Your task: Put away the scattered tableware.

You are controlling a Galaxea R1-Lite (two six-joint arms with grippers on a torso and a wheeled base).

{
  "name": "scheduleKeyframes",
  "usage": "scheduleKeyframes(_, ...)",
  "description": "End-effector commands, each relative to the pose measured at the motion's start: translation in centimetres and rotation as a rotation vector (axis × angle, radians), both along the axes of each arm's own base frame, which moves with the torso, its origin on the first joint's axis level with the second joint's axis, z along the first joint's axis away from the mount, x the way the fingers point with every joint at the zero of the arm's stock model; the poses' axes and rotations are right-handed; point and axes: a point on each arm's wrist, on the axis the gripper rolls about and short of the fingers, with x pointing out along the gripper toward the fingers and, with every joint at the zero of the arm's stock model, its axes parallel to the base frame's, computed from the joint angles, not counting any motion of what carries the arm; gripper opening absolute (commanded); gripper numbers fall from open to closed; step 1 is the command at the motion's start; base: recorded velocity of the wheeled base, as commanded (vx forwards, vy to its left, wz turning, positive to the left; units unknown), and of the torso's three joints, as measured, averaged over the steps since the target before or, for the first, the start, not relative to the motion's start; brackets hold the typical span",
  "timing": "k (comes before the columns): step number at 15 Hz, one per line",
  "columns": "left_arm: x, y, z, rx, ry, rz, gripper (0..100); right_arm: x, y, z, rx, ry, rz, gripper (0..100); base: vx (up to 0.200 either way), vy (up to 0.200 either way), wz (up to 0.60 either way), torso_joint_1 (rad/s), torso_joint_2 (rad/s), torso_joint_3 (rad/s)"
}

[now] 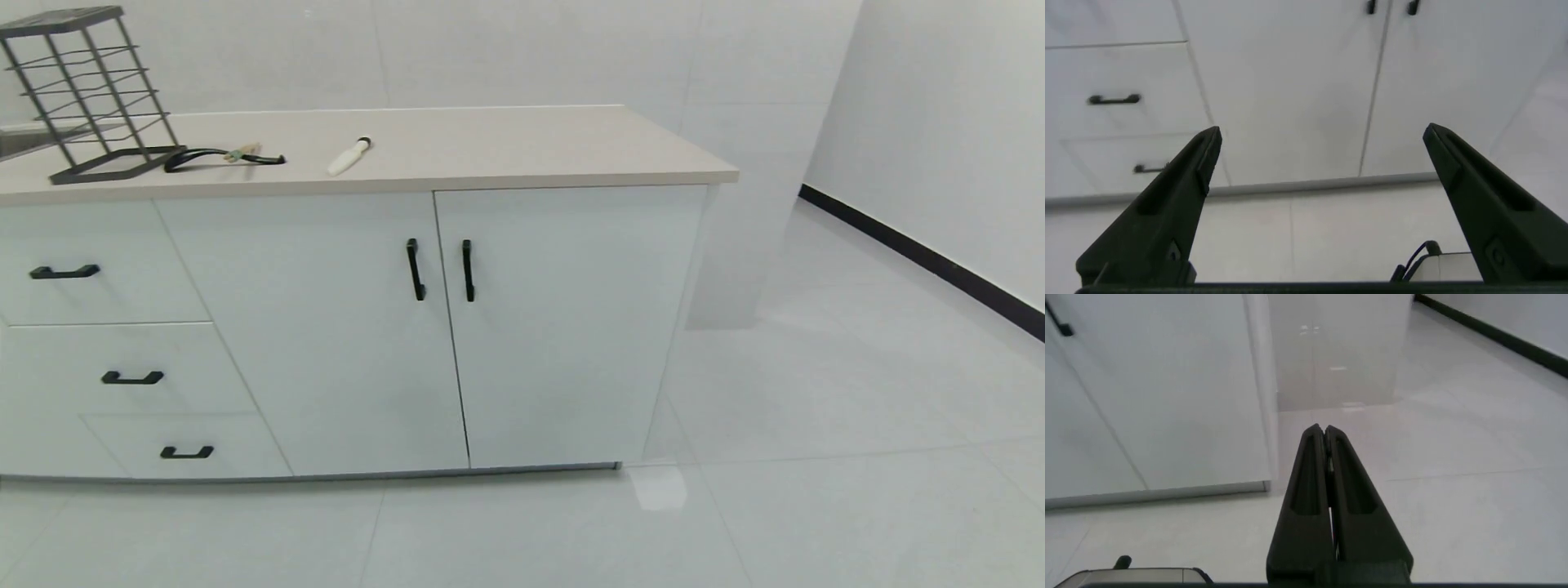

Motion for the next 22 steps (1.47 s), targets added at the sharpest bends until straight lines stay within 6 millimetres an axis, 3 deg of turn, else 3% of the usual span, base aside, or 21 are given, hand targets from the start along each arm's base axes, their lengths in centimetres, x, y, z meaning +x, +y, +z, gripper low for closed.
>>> scheduleKeyframes(1, 0.01, 0.00, 0.01, 0.001, 0.001, 0.000, 100, 0.01, 0.00, 0.02, 0.000, 0.001, 0.000, 0, 0.000, 0.000, 0.60, -0.002, 0.00, 0.007)
scheduleKeyframes(3, 0.01, 0.00, 0.01, -0.001, 0.001, 0.002, 100, 0.02, 0.00, -0.04, 0.000, 0.004, 0.000, 0, 0.000, 0.000, 0.00, 0.000, 0.00, 0.000)
scheduleKeyframes(10, 0.01, 0.01, 0.01, -0.002, 0.001, 0.005, 100, 0.02, 0.00, -0.04, 0.000, 0.004, 0.000, 0, 0.000, 0.200, 0.00, 0.001, 0.01, 0.002)
scheduleKeyframes(12, 0.01, 0.01, 0.01, -0.002, 0.001, 0.005, 100, 0.01, 0.00, 0.00, 0.001, 0.002, 0.000, 0, 0.200, 0.200, 0.00, 0.000, 0.00, -0.002)
scheduleKeyframes(18, 0.01, 0.01, 0.01, -0.002, 0.001, 0.005, 100, 0.01, 0.00, 0.02, 0.001, 0.001, 0.000, 0, 0.200, 0.000, 0.00, 0.002, 0.00, 0.005)
scheduleKeyframes(22, 0.01, 0.01, 0.01, -0.002, 0.001, 0.003, 100, 0.01, 0.00, 0.02, 0.001, 0.001, 0.000, 0, 0.000, 0.000, 0.00, 0.000, 0.00, 0.000)
